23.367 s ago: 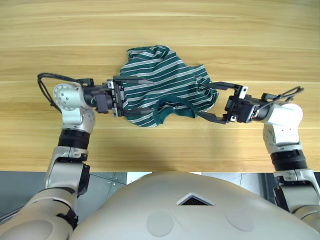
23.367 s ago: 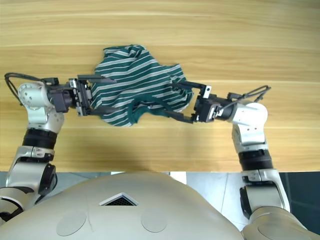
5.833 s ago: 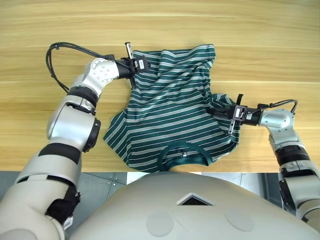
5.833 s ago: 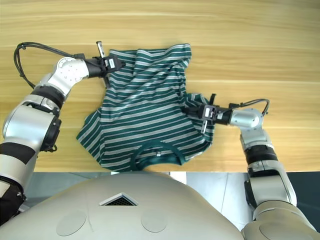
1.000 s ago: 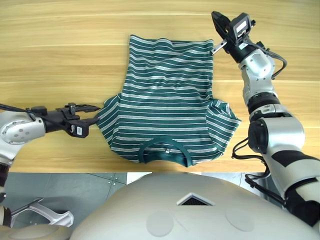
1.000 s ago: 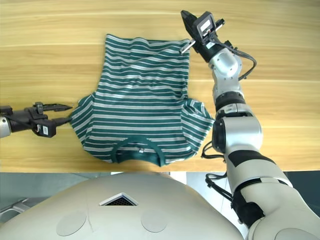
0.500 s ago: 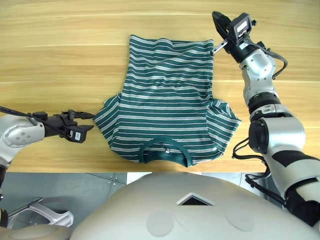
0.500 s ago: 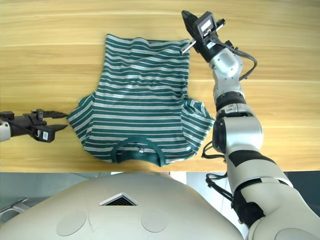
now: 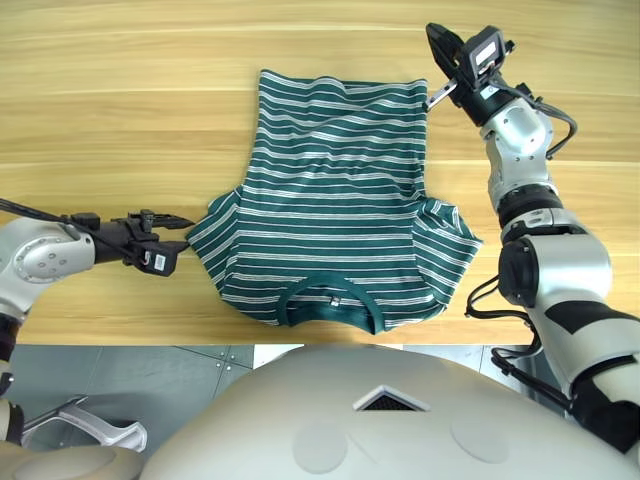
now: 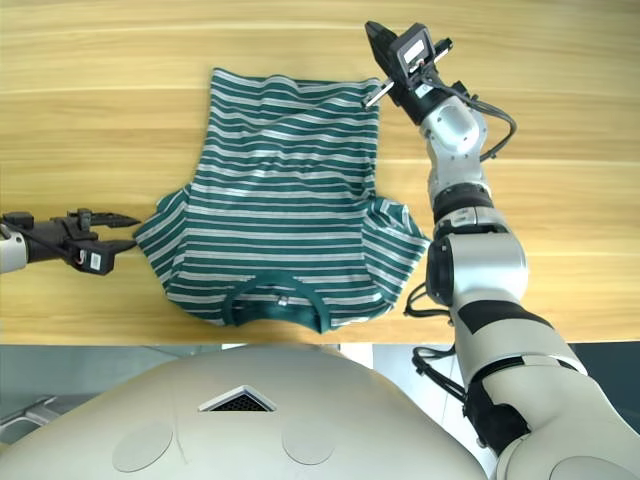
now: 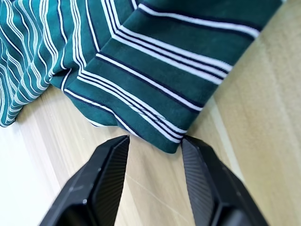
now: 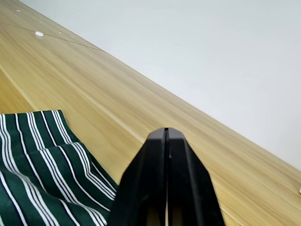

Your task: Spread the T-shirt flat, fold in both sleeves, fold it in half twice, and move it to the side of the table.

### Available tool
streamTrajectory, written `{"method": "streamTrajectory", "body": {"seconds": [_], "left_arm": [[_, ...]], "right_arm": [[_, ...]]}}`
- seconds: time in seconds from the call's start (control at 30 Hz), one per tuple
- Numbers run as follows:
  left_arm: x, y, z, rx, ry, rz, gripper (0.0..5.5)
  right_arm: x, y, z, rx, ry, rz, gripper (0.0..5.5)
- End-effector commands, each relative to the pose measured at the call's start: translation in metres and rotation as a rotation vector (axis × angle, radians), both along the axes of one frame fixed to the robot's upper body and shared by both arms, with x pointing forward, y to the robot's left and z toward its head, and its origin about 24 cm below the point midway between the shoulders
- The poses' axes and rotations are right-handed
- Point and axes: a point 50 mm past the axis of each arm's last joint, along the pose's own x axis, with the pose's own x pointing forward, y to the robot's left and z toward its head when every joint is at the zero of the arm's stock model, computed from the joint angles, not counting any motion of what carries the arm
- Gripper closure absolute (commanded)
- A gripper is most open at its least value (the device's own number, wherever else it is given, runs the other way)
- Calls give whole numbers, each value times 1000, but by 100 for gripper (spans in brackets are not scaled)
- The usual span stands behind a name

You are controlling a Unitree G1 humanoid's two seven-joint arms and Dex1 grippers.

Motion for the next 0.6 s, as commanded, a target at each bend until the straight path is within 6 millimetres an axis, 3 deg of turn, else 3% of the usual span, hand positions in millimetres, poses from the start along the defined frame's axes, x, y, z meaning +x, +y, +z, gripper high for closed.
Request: {"method": "streamTrajectory", "body": {"seconds": [0.03,0.4,0.6], "left_arm": [[-4,-3,-10,3,50,-8,372],[0,0,-10,21,50,9,540],[4,0,-1,-7,19,-1,546]], "right_arm": [[-1,-3,-2,0,14,-8,550],[-1,-3,-2,0,17,-4,550],[-1,-3,-3,0,18,-4,550]]}}
